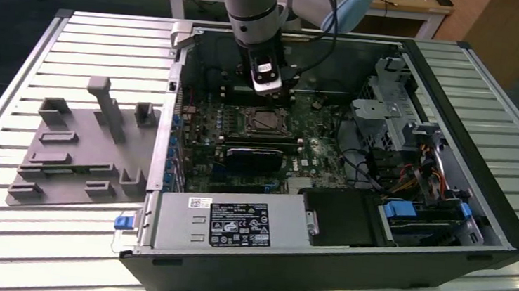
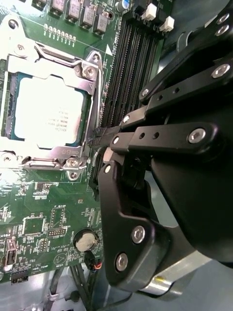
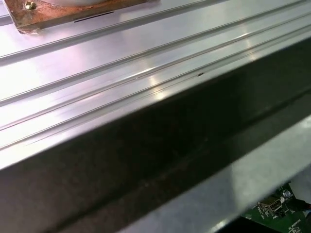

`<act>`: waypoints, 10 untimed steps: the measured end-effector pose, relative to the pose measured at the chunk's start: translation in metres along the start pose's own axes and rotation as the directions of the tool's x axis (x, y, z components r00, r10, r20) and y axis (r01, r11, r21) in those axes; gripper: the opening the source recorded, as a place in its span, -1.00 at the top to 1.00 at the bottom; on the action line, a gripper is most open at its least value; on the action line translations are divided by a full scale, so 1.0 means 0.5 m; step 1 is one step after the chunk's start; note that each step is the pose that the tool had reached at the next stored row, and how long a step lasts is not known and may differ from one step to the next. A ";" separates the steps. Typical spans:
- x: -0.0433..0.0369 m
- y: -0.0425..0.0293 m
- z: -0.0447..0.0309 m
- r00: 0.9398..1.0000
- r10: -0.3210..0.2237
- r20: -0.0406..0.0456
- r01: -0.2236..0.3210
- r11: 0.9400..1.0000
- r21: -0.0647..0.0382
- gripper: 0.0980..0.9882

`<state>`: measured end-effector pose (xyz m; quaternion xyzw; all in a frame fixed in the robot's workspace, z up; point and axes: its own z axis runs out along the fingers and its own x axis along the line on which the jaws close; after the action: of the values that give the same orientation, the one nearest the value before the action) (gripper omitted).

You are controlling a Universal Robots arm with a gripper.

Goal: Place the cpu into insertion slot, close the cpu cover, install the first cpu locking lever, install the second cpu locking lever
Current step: 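Install the first cpu locking lever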

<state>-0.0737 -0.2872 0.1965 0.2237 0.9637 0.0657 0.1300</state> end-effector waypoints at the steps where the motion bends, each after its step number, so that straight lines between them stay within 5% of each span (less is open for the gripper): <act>1: 0.000 0.000 0.001 1.000 0.001 0.000 -0.001 1.000 0.000 0.99; 10: 0.002 -0.002 0.007 1.000 0.008 0.002 -0.008 1.000 0.002 0.99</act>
<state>-0.0740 -0.2872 0.1929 0.2280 0.9627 0.0650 0.1303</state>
